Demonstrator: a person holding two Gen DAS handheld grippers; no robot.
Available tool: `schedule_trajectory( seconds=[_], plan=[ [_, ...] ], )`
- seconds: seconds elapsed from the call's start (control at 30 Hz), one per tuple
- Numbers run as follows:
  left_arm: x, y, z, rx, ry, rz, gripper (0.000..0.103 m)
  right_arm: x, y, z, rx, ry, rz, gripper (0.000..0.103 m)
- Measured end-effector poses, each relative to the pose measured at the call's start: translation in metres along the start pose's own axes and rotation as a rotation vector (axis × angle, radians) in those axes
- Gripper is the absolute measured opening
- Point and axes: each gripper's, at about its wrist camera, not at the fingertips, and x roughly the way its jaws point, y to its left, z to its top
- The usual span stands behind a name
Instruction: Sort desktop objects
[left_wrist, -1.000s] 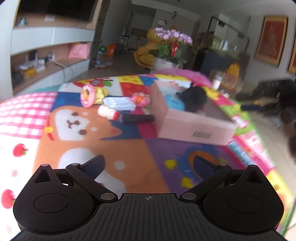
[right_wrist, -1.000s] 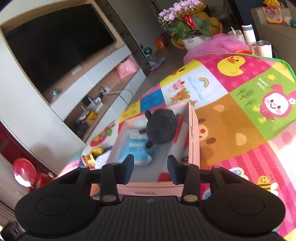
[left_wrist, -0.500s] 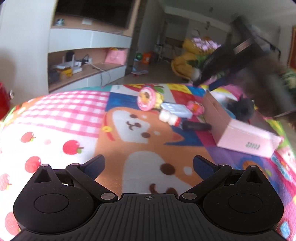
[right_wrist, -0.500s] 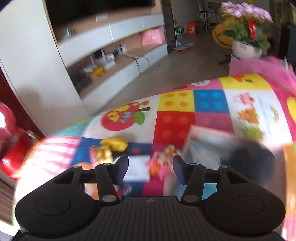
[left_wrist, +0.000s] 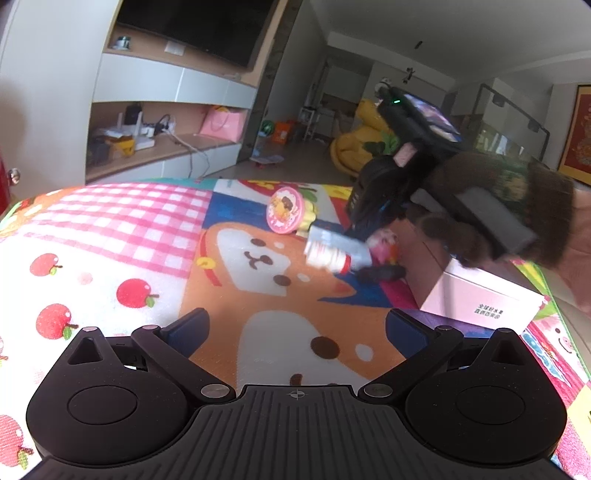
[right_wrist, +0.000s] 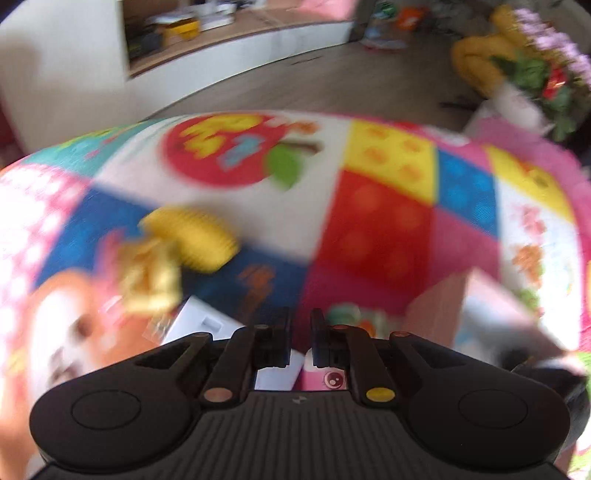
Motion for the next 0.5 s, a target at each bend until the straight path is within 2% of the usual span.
schedule_trajectory(
  seconds=[0.07,0.3,0.37,0.5],
  plan=[
    [-0.002,-0.002,0.0,0.009,-0.001,0.0,0.103,-0.008,0.007,-0.017,0.004,0.051,0.071,0.009],
    [-0.01,-0.01,-0.005,0.033,0.028,-0.033,0.103,-0.052,0.032,-0.079,-0.103,0.115,0.239,0.009],
    [-0.009,-0.012,-0.007,0.039,0.029,-0.032,0.103,-0.072,0.031,-0.085,-0.141,0.044,0.215,0.011],
    [0.0,-0.015,-0.005,0.028,0.041,0.0,0.103,-0.09,0.006,-0.06,-0.044,-0.092,0.125,0.037]
  ],
)
